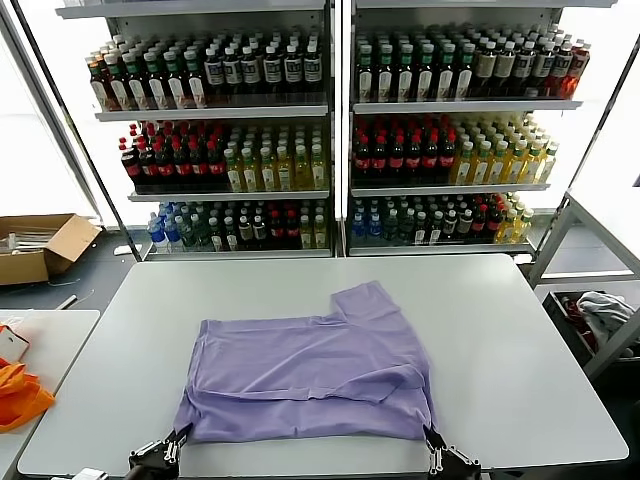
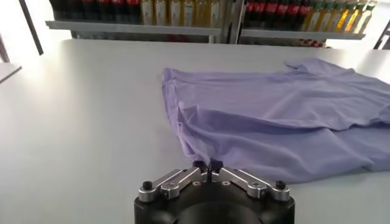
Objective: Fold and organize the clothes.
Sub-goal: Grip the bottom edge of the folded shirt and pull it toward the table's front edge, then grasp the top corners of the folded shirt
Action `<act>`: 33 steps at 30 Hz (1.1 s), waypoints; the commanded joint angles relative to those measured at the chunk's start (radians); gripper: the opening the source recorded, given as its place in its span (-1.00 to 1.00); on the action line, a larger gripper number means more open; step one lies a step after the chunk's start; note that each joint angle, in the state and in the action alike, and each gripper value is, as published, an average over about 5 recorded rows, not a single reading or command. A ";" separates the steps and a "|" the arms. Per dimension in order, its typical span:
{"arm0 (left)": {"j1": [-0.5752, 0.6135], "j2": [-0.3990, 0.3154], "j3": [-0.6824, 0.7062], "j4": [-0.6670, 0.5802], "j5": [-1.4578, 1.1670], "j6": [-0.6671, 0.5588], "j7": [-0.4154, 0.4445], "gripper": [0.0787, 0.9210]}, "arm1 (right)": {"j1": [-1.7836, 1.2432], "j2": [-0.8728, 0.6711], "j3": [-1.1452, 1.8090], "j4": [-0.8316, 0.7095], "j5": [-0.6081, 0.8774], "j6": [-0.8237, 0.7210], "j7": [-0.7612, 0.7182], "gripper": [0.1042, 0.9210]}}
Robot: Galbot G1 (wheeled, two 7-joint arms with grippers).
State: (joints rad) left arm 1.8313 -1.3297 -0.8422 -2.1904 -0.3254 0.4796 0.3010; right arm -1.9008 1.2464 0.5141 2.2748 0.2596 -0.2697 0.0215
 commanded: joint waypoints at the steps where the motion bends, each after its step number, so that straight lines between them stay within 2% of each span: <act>1: 0.056 0.000 -0.096 -0.090 -0.039 0.016 0.002 -0.68 | -0.008 -0.017 0.099 0.067 0.014 0.016 -0.046 -0.67; 6: -0.030 0.051 -0.152 -0.081 -0.082 0.015 0.025 -0.35 | 0.129 -0.079 0.205 0.064 0.146 0.004 -0.059 -0.31; 10: -0.154 0.143 -0.111 -0.007 -0.118 0.009 0.045 -0.06 | 0.360 -0.180 0.187 -0.036 0.262 -0.052 -0.084 -0.03; 15: -0.345 0.264 0.029 0.179 -0.129 -0.006 0.091 0.27 | 0.755 -0.234 -0.014 -0.271 0.303 -0.154 -0.116 0.33; 21: -0.597 0.343 0.214 0.412 -0.137 -0.026 0.136 0.66 | 1.135 -0.181 -0.285 -0.647 0.225 -0.189 -0.157 0.70; 23: -0.664 0.355 0.261 0.476 -0.137 -0.024 0.140 0.74 | 1.198 -0.158 -0.331 -0.741 0.212 -0.189 -0.163 0.74; 27: -0.782 0.368 0.338 0.602 -0.141 -0.021 0.139 0.76 | 1.291 -0.111 -0.390 -0.882 0.204 -0.201 -0.174 0.76; 33: -0.927 0.365 0.415 0.757 -0.147 -0.027 0.136 0.77 | 1.340 -0.057 -0.411 -1.002 0.206 -0.209 -0.173 0.76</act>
State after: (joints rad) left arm 1.2505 -1.0284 -0.6257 -1.7730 -0.4560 0.4622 0.4161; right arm -0.8401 1.1376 0.2457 1.6012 0.4619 -0.4431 -0.1283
